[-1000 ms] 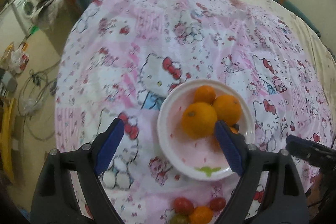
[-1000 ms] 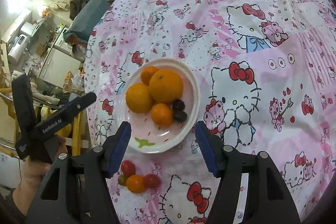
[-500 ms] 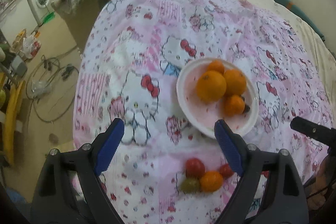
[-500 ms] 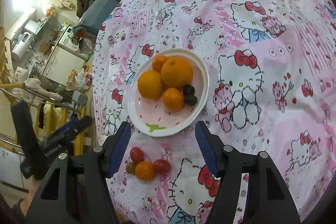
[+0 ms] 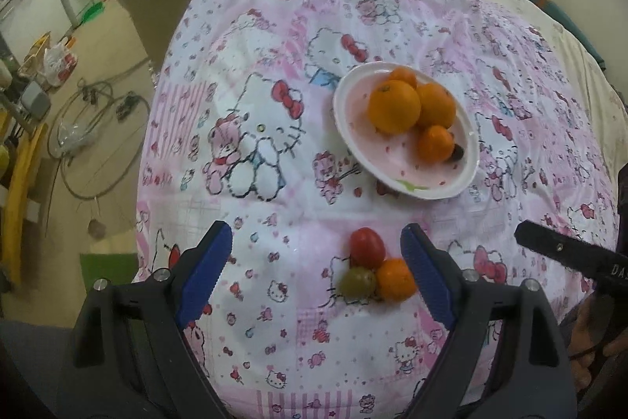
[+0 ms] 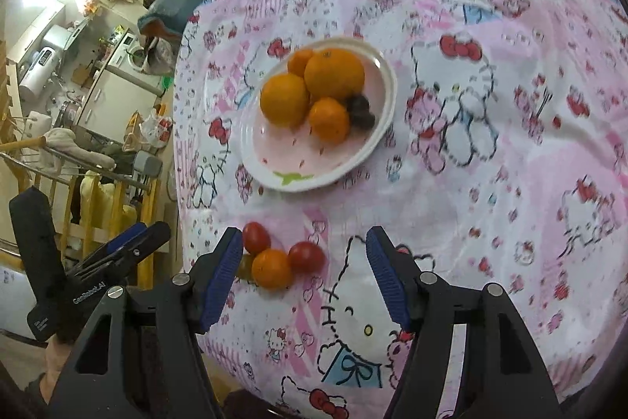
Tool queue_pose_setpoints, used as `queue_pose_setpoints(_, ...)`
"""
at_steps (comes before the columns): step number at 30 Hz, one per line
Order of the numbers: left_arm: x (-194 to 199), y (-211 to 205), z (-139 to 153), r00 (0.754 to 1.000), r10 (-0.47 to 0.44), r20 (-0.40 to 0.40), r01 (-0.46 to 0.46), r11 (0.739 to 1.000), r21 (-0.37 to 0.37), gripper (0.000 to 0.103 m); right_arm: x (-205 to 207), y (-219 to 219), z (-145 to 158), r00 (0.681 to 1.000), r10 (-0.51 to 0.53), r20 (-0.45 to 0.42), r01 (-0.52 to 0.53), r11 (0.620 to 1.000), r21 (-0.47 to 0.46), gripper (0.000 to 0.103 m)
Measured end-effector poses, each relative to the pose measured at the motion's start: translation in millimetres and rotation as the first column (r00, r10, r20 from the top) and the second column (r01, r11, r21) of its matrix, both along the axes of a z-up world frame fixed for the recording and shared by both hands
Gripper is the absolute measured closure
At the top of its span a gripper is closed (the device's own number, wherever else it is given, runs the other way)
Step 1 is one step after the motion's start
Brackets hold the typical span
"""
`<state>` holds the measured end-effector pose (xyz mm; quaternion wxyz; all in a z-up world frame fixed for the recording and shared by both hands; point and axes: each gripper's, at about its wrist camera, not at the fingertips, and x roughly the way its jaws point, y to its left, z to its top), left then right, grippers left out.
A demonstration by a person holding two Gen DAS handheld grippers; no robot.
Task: Organize fruits
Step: 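Reach the right tool to a red cherry tomato and grasp it, then grasp another red cherry tomato with the left tool while the right tool holds its tomato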
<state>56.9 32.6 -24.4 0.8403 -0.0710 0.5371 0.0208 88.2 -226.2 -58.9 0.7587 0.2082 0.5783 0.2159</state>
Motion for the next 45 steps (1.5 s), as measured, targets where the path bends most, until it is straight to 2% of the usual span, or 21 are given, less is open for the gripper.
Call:
queue_pose_setpoints(8,0.3,18.8,-10.8,0.998,0.056,-0.027,-0.056,0.998,-0.019,0.017,2.9,30.2,-33.8,0.992,0.063,-0.108,-0.064,0.998,-0.004,0.036)
queue_pose_setpoints(13,0.3,32.0,-18.7,0.995,0.082,-0.051,-0.084,0.996,-0.033,0.017,6.8,47.8,-62.5,0.978,0.068,-0.198,-0.069,0.998,-0.001,0.053)
queue_pose_setpoints(16,-1.5,35.3,-21.4,0.995,0.082,-0.056,-0.084,0.996,-0.028,0.017,10.5,49.8,-76.5,0.97,0.028,-0.241,-0.035,0.999,-0.026,0.056)
queue_pose_setpoints(20,-3.3,37.9,-24.7,0.995,0.08,-0.061,-0.081,0.996,-0.02,0.017,15.8,47.9,-81.7,0.961,-0.002,-0.275,0.005,1.0,0.009,0.059)
queue_pose_setpoints(22,-3.8,38.7,-26.4,0.995,0.078,-0.065,-0.079,0.997,-0.014,0.017,16.3,46.9,-83.4,0.958,-0.011,-0.286,0.012,1.0,0.002,0.066)
queue_pose_setpoints(26,-3.7,37.6,-29.1,0.994,0.076,-0.075,-0.077,0.997,-0.015,0.017,16.7,42.1,-83.2,0.957,-0.014,-0.289,0.02,1.0,0.018,0.068)
queue_pose_setpoints(35,10.1,9.8,-45.0,0.989,0.032,-0.147,-0.042,0.997,-0.062,0.019,16.3,27.5,-58.8,0.977,-0.039,-0.209,0.047,0.998,0.034,0.068)
queue_pose_setpoints(41,29.1,-31.3,-66.1,0.976,-0.034,-0.214,0.017,0.997,-0.081,0.04,15.8,1.2,-46.3,0.981,-0.081,-0.177,0.091,0.994,0.052,0.068)
queue_pose_setpoints(45,36.4,-53.7,-79.5,0.961,-0.057,-0.27,0.047,0.998,-0.043,0.041,14.4,-16.9,-42.1,0.98,-0.113,-0.165,0.123,0.991,0.052,0.068)
